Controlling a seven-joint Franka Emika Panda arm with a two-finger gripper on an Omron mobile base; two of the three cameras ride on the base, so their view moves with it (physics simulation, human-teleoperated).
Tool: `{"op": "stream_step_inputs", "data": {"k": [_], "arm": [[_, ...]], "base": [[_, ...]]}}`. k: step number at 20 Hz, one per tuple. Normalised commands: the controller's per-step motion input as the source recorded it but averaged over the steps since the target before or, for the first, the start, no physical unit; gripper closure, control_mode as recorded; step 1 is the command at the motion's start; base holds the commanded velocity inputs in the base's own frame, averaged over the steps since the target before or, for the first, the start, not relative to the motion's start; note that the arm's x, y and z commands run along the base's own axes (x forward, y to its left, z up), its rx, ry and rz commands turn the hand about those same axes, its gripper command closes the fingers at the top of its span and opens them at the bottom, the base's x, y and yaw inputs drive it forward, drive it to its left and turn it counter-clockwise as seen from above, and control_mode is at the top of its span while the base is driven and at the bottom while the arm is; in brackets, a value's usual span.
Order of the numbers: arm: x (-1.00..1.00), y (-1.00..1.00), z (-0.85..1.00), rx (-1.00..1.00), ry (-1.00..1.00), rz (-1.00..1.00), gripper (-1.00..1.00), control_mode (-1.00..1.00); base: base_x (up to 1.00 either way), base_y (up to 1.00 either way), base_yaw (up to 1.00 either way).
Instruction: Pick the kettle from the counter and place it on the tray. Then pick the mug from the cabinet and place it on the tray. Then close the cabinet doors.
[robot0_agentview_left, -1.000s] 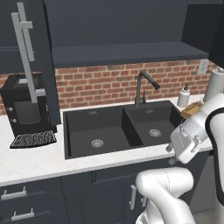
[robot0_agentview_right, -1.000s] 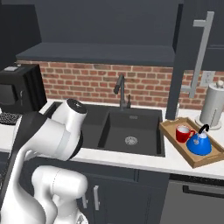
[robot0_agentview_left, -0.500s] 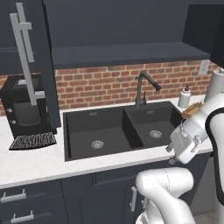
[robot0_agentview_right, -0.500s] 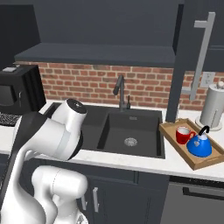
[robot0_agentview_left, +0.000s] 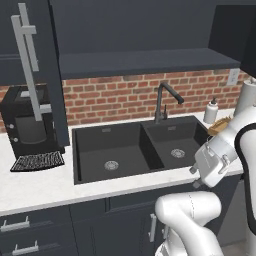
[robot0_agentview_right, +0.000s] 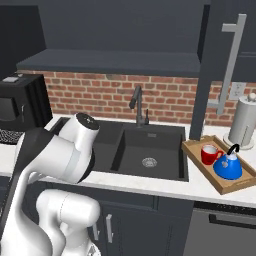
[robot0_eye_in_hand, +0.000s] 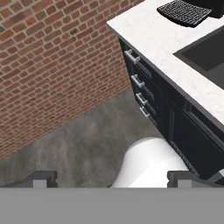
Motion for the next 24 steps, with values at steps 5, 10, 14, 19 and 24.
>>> {"op": "stream_step_inputs", "data": {"k": [5,10,14,19,24], "arm": [[0.0,0.0,0.0,0.0,0.0,0.0,-1.0,1.0],[0.0,0.0,0.0,0.0,0.0,0.0,-1.0,1.0],[0.0,0.0,0.0,0.0,0.0,0.0,-1.0,1.0],[-0.35,-0.01,0.09,0.02,-0.14,0.0,-1.0,-1.0],[-0.73,-0.2,0.24,0.08,-0.09,-0.15,-1.0,-1.0]], "base": [[0.07,0.0,0.0],[0.06,0.0,0.0],[0.02,0.0,0.0],[0.0,0.0,0.0],[0.0,0.0,0.0]]}}
